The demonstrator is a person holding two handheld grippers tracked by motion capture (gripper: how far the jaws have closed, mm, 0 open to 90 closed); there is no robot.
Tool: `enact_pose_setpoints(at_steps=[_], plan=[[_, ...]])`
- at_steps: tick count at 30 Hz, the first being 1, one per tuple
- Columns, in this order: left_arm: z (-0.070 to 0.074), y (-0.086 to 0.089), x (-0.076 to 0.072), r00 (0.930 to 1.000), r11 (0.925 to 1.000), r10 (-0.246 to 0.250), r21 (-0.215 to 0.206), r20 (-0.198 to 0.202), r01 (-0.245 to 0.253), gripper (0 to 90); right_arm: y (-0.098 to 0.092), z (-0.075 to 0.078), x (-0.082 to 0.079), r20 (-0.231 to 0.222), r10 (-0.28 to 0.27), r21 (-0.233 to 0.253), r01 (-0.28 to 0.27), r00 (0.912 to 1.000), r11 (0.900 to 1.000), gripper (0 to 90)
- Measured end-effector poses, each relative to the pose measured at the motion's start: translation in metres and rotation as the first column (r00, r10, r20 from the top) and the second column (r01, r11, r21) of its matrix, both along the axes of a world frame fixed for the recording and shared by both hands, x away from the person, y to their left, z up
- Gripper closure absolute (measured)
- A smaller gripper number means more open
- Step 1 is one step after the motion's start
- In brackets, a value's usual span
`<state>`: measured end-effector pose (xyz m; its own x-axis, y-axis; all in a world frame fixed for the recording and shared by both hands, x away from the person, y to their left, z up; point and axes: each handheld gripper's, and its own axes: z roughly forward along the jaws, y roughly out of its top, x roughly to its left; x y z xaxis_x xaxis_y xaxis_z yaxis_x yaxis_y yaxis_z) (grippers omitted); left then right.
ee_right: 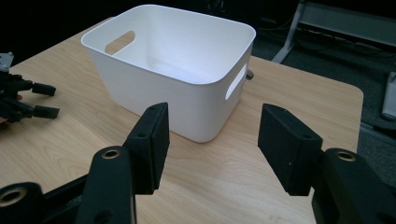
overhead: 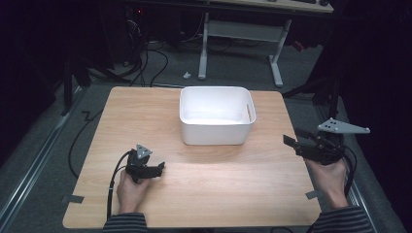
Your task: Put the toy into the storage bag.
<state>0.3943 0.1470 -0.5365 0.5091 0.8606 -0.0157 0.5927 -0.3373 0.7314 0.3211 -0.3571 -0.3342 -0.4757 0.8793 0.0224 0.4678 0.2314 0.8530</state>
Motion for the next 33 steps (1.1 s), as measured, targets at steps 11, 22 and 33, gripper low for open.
enact_pose_setpoints(at_steps=[11, 22, 33], plan=[[0.000, 0.000, 0.000, 1.0000, 1.0000, 0.000, 0.000, 0.000, 0.000, 18.1, -0.001, -0.008, -0.019, -0.025, -0.004, 0.036, 0.005, 0.9997, 0.999, 44.4], [0.000, 0.000, 0.000, 1.0000, 1.0000, 0.000, 0.000, 0.000, 0.000, 18.1, -0.005, -0.041, -0.017, -0.044, -0.030, 0.056, 0.032, 0.9986, 0.998, 44.6], [0.000, 0.000, 0.000, 1.0000, 1.0000, 0.000, 0.000, 0.000, 0.000, 18.1, 0.015, -0.070, 0.006, -0.061, -0.007, 0.055, 0.011, 0.9981, 0.998, 44.8]])
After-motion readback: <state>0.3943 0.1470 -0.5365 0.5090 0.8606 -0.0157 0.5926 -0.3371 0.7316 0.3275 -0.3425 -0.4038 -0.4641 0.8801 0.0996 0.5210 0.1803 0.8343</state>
